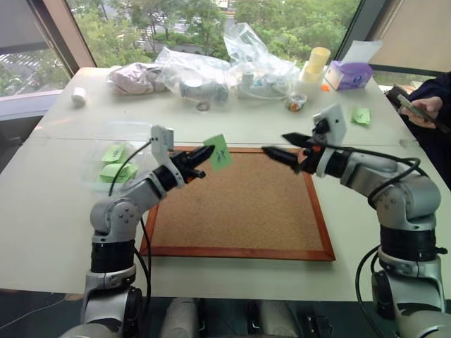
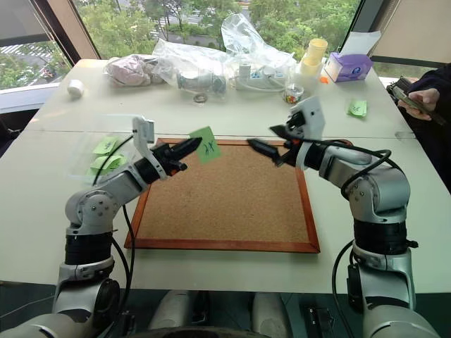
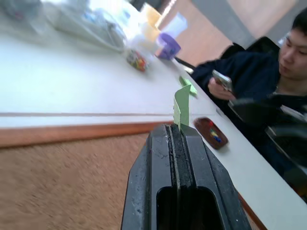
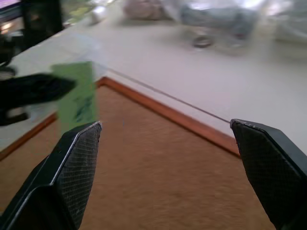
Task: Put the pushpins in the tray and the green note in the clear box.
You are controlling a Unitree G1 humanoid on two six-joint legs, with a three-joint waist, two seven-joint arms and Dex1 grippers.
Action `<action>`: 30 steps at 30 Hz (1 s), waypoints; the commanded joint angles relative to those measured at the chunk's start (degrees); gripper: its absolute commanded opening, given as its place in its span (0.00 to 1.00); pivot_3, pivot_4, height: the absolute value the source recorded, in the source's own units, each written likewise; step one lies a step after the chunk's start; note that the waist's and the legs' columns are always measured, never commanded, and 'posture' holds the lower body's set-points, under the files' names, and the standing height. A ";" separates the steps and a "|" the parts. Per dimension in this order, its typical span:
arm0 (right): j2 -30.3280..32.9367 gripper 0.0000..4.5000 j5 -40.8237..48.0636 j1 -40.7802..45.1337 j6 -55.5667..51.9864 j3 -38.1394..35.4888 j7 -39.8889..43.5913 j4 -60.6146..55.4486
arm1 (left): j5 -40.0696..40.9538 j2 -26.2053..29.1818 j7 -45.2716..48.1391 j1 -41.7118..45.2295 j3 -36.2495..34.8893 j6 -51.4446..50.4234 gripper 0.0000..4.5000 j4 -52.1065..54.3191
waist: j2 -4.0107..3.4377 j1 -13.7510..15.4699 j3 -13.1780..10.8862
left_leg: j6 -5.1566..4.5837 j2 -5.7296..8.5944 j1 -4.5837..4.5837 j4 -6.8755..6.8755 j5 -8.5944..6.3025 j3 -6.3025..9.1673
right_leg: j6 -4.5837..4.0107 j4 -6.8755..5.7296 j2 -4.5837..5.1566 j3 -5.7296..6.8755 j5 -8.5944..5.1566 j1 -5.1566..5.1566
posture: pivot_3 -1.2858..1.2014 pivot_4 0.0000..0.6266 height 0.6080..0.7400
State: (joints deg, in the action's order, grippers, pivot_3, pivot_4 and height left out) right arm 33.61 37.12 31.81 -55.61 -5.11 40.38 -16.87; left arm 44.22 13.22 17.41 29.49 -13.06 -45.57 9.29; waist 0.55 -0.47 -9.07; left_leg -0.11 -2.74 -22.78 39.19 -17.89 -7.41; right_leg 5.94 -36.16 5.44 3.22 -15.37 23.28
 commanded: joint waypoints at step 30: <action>8.40 1.00 -2.97 2.48 7.88 7.38 16.20 0.77 | -12.68 18.67 -0.12 -9.97 -8.24 7.36 0.99 7.06 | 0.20 0.44 -0.07 | -0.08 -0.07 -0.13 0.00 -0.05 -0.06 | -0.01 -0.02 0.12 0.06 0.00 0.18 | 0.52 0.24 1.00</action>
State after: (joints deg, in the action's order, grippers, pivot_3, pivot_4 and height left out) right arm 40.79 32.87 34.27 -48.00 3.33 54.71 -13.51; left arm 29.72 30.36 13.72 19.95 -21.55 -37.38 12.63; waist 0.75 -0.02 -9.15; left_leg -0.20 -2.82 -22.90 39.19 -17.94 -7.46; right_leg 5.93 -36.18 5.56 3.27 -15.37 23.45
